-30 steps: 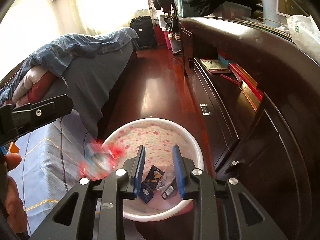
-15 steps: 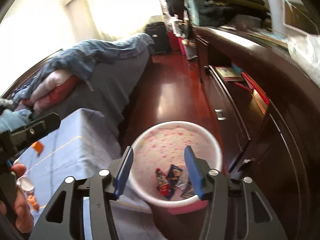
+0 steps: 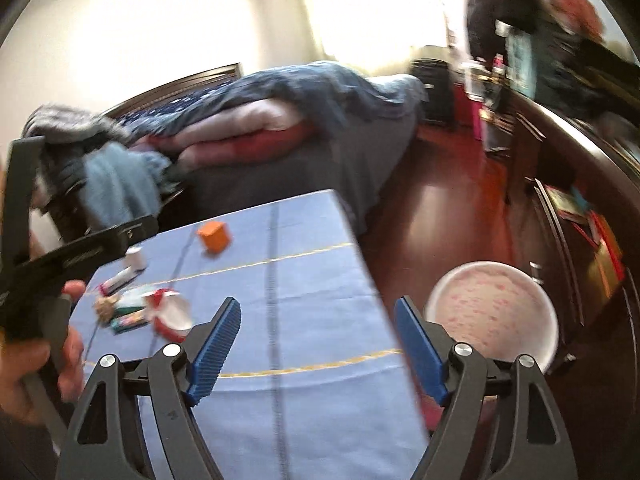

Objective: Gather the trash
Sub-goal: 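Move both open tools back over the table, then grasp the white tissue pack with the left tool while the right tool grasps the orange cube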

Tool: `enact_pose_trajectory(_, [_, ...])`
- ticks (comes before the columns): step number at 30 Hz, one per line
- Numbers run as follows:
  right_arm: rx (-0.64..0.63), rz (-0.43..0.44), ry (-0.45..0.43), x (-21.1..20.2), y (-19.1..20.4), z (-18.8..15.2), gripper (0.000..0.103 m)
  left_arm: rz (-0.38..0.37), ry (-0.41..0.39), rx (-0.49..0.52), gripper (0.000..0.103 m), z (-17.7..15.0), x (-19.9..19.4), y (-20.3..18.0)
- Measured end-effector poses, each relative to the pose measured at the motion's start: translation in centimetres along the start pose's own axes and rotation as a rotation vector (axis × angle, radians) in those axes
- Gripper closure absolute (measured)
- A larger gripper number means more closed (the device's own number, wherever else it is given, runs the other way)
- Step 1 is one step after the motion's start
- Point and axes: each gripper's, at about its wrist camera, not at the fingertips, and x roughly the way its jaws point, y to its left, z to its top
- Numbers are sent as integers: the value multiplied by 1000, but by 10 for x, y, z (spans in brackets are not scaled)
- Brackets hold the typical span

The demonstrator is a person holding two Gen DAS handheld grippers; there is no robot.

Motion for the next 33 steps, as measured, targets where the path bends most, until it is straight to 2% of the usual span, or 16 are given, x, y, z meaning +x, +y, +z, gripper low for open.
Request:
enact_pose_trajectory(3, [-51,31,5,7,28,3,23,105,9,-34,4,5,11,45])
enact_pose_trajectory(8, [-126,51,14,25,69,6,23,178,56,-80,4,14,46,103])
enact_pose_trajectory(15, [-162,73,56,62,104,18,23,192,88,-83,4,23,92,137])
enact_pose_trajectory(21, [-157,79,89,95,117,33,23,153,166,-97,6,25,143,155])
enact_pose_trajectory(24, [-151,74,101,113,123,38,23,133,199,-98,19,23,160,159])
enact_pose_trajectory(27, [-139,74,117,131,126,44,23,136,229,-97,49,20,171,164])
enact_pose_trajectory(33, [-132,39,151,178,141,57,23,149,206,-105,52,19,159,174])
